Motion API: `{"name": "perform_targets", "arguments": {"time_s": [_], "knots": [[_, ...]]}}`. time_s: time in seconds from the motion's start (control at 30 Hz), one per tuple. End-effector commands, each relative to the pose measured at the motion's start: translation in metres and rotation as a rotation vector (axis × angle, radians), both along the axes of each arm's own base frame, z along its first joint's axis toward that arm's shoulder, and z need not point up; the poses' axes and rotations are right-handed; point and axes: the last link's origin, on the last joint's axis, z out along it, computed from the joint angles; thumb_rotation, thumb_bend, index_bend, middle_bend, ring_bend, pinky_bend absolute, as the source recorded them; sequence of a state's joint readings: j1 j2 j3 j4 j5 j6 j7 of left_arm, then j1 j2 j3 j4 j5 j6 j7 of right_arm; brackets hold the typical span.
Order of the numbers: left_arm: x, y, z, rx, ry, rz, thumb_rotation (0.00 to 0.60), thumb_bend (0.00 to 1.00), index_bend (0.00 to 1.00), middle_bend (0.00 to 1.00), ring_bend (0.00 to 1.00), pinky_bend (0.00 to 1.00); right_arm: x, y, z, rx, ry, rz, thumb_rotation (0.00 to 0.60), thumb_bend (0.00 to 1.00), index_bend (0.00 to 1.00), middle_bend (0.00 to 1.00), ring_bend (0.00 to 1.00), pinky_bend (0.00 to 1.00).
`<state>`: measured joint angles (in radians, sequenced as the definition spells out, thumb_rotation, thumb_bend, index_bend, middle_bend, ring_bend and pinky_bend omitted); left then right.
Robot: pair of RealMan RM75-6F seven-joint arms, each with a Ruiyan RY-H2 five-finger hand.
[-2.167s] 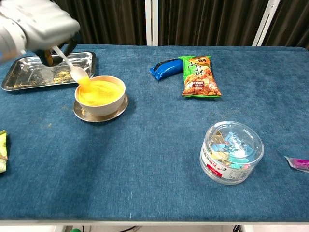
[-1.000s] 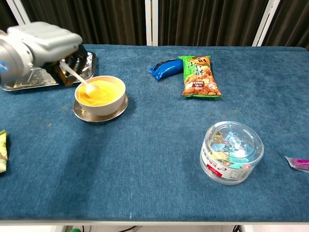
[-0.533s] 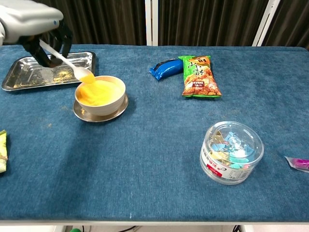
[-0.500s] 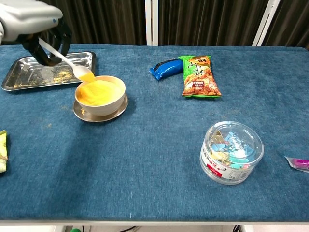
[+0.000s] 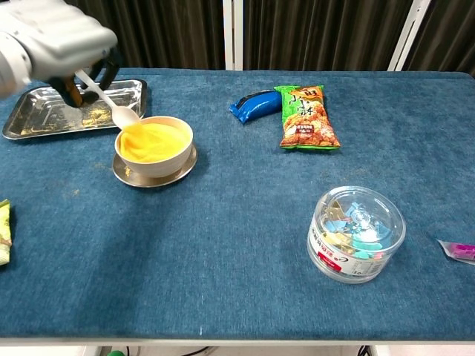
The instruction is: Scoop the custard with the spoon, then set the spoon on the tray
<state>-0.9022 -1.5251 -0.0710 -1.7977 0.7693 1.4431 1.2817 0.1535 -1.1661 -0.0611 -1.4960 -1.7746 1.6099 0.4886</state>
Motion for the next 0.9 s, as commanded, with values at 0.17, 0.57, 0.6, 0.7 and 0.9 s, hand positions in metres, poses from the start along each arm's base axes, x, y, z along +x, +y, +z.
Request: {"name": "perform_targets", "arguments": {"time_s": [0.17,0.57,0.6,0.7,0.9], "knots": [[0.001,-0.008,-0.023,0.117,0.245,-0.181,0.600,0.42,0.60,0.58,0.37,0.17,0.000,0.000,0.000,0.000,-0.002,-0.001,0.600,0.30,0.11,0.20,0.01,0.13],[0.004,-0.017,-0.034,0.127,0.285,-0.263,0.600,0.42,0.60,0.58,0.37,0.17,0.002,-0.002,-0.001,0.003,0.001,0.003,0.600,0.30,0.11,0.20,0.01,0.13],[0.003,-0.017,-0.034,0.122,0.268,-0.254,0.600,0.42,0.60,0.58,0.37,0.17,0.002,-0.002,-0.001,0.002,0.002,0.003,0.600,0.30,0.11,0.20,0.01,0.13],[0.003,-0.014,-0.029,0.149,0.247,-0.256,0.600,0.42,0.60,0.58,0.37,0.17,0.003,-0.001,0.000,-0.001,0.003,0.003,0.600,0.30,0.11,0.20,0.01,0.13],[-0.003,-0.014,-0.027,0.142,0.222,-0.252,0.600,0.42,0.60,0.58,0.37,0.17,0.005,-0.001,0.000,-0.002,0.006,0.002,0.600,0.30,0.11,0.20,0.01,0.13]]}}
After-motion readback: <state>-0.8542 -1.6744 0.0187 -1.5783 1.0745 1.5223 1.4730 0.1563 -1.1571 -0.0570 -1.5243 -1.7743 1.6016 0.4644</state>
